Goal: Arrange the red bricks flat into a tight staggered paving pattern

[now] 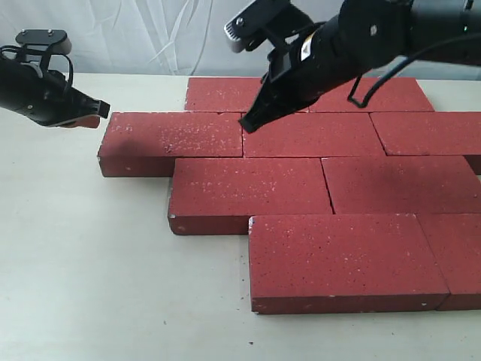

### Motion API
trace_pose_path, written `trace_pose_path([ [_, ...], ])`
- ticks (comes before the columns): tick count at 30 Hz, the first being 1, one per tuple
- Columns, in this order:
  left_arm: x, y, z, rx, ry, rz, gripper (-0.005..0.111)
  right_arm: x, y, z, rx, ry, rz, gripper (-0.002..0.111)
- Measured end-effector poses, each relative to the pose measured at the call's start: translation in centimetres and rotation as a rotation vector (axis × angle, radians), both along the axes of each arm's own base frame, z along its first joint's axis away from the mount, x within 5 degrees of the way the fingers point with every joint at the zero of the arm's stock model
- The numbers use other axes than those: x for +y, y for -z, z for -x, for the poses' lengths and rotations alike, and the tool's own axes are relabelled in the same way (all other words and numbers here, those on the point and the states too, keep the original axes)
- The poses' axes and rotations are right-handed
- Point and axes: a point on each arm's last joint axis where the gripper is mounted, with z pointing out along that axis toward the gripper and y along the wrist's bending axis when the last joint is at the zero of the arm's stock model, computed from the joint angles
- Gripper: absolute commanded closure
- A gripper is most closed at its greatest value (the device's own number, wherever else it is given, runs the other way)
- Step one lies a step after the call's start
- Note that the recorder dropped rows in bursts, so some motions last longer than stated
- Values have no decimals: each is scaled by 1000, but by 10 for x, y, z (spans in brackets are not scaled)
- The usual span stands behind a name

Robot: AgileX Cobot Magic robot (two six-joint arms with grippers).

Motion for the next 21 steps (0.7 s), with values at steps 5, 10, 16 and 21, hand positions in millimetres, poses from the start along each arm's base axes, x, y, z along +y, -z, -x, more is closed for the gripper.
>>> trace_pose_path([
  [5, -1, -1, 2, 6, 19, -4, 107, -36, -18, -14, 141, 122, 57, 109],
  [10, -2, -1, 3, 14, 38, -3, 107, -91, -21, -18, 301, 316, 81, 109],
  [16, -3, -8, 6, -1, 72, -11, 107, -151, -39, -11, 325, 517, 38, 109],
  [21, -4, -17, 9, -15, 94, -8, 107, -189, -56, 15, 207, 624, -11, 109],
])
